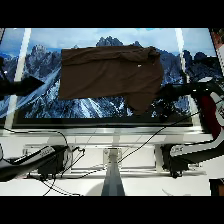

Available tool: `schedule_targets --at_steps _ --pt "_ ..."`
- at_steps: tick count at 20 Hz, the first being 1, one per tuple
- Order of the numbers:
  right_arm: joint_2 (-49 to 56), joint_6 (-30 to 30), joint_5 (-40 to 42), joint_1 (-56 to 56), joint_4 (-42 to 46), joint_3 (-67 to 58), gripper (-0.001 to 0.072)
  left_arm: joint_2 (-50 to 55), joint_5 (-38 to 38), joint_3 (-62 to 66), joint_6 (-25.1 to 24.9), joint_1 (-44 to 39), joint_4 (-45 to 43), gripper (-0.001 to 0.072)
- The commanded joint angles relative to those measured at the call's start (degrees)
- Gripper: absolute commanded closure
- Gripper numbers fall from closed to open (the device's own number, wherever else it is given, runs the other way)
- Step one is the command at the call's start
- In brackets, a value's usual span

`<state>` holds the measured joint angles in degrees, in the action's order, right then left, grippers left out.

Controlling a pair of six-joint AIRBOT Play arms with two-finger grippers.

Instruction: Fold the clothes and pants, and hang the long-sleeved shirts on hangers.

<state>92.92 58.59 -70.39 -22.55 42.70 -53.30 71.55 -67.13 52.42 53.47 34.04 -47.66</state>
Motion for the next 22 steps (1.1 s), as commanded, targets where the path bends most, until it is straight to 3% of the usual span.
schedule_targets --at_steps 1,3,4,6,7,12,14,15,17,19,22 --pt "0.0 -4.8 9.7 3.7 -5.1 3.8 0.0327 0.0 1.2 -6.3 0.1 0.6 -0.4 0.0017" --pt "-0.1 -5.7 13.5 4.5 -6.4 3.8 0.0346 0.1 1.4 -8.4 0.2 1.1 -0.8 0.0106" --pt "-0.1 -5.8 14.2 4.7 -6.7 3.8 0.0409 0.3 1.4 -9.2 0.2 1.2 -0.9 0.0108" --pt "-0.1 -5.8 14.3 4.7 -6.5 3.8 0.0633 1.3 2.2 -10.1 0.2 1.2 -0.8 0.0108" --pt "-0.1 -5.8 14.3 4.7 -6.5 3.8 0.0695 2.4 3.2 -10.3 0.2 1.0 -0.6 0.0108" --pt "-0.1 -5.8 14.2 4.7 -6.5 3.8 0.0695 11.3 7.5 -10.4 0.1 -3.1 6.3 0.0109" --pt "-0.1 -5.8 14.1 4.7 -6.5 3.8 0.0695 14.4 11.7 -10.4 -2.5 -5.1 11.4 0.0112" --pt "-0.1 -5.8 14.0 4.7 -6.5 3.8 0.0695 15.6 12.8 -10.4 -4.8 -6.1 14.4 0.0168" --pt "-0.5 -6.5 13.9 4.7 -6.4 3.8 0.0696 16.5 12.9 -10.3 -9.2 -7.5 18.8 0.0465" --pt "-2.6 -7.7 13.9 4.7 -6.4 3.4 0.0696 16.4 10.6 -9.8 -9.5 -8.3 19.0 0.0686" --pt "-8.1 -7.7 13.8 4.7 -6.4 0.5 0.0696 16.3 -2.1 -4.5 -12.3 -8.0 19.3 0.0697"
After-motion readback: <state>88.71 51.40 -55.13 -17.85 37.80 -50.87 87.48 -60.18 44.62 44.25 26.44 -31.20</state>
